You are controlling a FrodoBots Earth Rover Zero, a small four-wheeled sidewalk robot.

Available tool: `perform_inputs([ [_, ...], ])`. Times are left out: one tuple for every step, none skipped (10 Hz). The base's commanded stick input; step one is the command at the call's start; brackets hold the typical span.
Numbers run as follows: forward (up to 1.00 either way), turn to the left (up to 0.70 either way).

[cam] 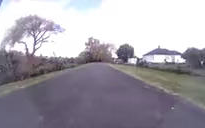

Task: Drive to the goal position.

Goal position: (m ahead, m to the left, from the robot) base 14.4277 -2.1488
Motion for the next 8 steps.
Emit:
perform_inputs([
  [0.85, 0.0],
  [0.85, 0.0],
  [0.85, 0.0],
  [0.85, 0.0],
  [0.85, 0.0],
  [0.85, 0.0],
  [0.85, 0.0],
  [0.85, 0.0],
])
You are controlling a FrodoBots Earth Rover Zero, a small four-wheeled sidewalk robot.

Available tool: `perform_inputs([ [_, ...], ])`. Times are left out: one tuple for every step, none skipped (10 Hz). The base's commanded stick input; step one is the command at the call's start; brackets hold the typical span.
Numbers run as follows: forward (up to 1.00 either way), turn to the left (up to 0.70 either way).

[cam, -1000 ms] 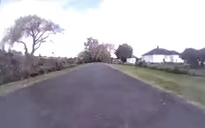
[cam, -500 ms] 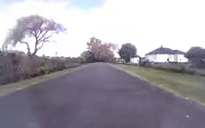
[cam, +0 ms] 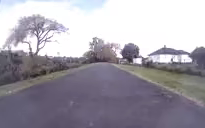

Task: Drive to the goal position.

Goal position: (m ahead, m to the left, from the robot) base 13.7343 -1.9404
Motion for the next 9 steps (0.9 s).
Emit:
perform_inputs([
  [0.85, 0.0],
  [0.85, 0.0],
  [0.85, 0.0],
  [0.85, 0.0],
  [0.85, 0.0],
  [0.85, 0.0],
  [0.85, 0.0],
  [0.85, 0.0],
  [0.85, 0.0],
])
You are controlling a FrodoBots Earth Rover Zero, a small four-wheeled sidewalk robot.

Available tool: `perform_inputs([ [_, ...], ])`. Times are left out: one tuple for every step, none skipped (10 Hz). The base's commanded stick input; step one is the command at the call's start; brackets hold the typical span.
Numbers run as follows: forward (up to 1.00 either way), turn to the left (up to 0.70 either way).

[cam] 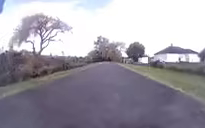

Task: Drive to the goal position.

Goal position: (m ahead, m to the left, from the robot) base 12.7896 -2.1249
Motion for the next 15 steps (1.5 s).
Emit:
perform_inputs([
  [0.85, -0.05],
  [0.85, -0.13],
  [0.85, -0.21],
  [0.85, -0.29],
  [0.85, -0.32],
  [0.85, -0.34],
  [0.85, -0.34],
  [0.85, -0.34],
  [0.85, -0.34],
  [0.85, -0.34],
  [0.85, -0.34],
  [0.85, -0.28],
  [0.85, -0.17],
  [0.85, -0.07],
  [0.85, 0.0],
])
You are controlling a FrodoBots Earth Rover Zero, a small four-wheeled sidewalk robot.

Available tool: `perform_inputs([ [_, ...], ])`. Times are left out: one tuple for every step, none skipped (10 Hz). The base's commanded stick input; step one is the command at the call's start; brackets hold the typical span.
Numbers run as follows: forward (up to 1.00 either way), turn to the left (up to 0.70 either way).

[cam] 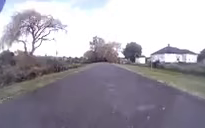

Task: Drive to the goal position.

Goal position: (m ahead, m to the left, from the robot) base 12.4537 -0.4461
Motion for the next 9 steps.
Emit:
perform_inputs([
  [0.85, 0.0],
  [0.85, 0.0],
  [0.85, 0.0],
  [0.85, 0.0],
  [0.85, 0.0],
  [0.85, 0.0],
  [0.85, 0.0],
  [0.85, 0.0],
  [0.85, 0.0],
])
